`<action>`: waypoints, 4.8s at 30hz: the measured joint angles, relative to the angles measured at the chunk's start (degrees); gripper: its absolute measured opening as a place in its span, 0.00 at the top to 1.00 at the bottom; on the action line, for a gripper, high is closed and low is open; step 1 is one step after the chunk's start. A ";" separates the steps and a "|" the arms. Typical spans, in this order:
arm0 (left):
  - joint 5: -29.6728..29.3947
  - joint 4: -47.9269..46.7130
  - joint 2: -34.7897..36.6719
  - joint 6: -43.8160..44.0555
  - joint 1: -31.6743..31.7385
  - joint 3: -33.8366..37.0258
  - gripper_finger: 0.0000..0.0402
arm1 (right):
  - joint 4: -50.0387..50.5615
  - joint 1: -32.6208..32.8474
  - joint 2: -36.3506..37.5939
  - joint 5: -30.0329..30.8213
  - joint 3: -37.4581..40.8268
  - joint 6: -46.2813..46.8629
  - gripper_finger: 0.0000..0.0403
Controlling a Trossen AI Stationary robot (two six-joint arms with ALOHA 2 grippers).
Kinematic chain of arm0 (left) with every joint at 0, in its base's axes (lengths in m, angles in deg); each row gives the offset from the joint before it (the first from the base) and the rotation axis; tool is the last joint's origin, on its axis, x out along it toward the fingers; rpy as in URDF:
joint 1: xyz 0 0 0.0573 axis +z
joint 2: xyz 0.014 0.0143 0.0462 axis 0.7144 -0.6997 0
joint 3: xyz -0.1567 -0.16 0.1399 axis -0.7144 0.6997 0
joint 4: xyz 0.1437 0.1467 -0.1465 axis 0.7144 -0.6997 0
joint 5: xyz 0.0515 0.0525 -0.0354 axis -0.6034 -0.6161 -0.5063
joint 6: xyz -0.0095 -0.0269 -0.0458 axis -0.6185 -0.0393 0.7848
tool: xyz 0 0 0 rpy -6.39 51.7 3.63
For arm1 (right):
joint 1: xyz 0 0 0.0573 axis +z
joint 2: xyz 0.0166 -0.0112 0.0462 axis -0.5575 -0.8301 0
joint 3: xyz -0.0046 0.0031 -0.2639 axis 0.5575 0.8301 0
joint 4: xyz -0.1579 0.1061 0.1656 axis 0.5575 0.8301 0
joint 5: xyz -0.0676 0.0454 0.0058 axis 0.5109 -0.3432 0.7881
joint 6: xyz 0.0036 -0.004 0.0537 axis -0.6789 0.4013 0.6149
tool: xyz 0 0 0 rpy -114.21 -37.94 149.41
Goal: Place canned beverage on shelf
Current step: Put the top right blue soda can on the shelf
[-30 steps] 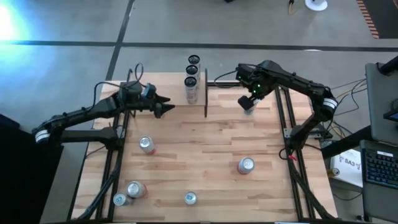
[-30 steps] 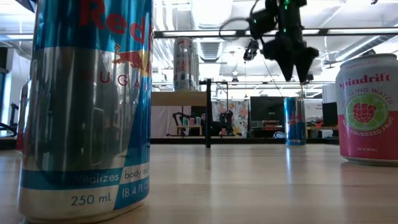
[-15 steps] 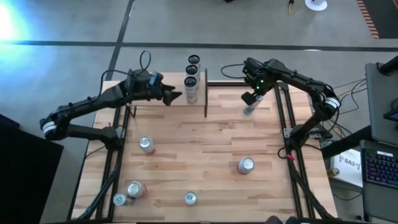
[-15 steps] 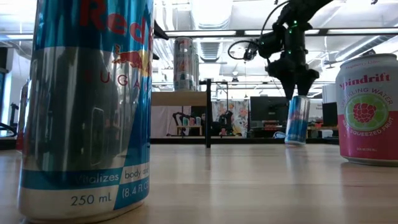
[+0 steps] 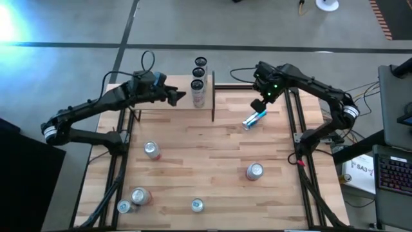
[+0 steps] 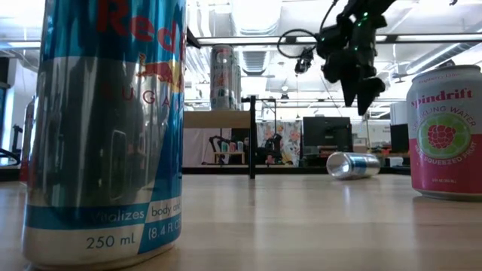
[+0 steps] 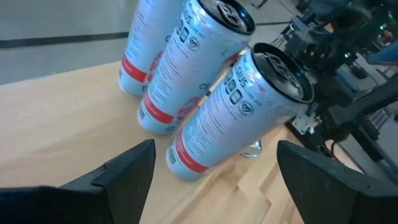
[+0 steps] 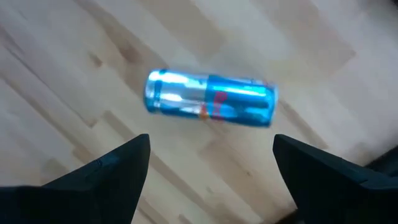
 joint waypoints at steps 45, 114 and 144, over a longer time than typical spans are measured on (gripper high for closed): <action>0.52 -21.22 -3.14 -1.10 1.40 -0.02 0.39 | -49.16 6.37 -4.80 13.66 35.55 58.47 0.39; 16.98 -0.02 6.21 -21.46 -7.17 -8.59 0.42 | -73.40 37.72 -14.90 17.64 -27.10 -3.25 0.38; 22.01 9.74 3.98 -20.12 -7.15 -8.55 0.37 | -68.66 37.43 -23.26 16.62 -39.33 -2.72 0.39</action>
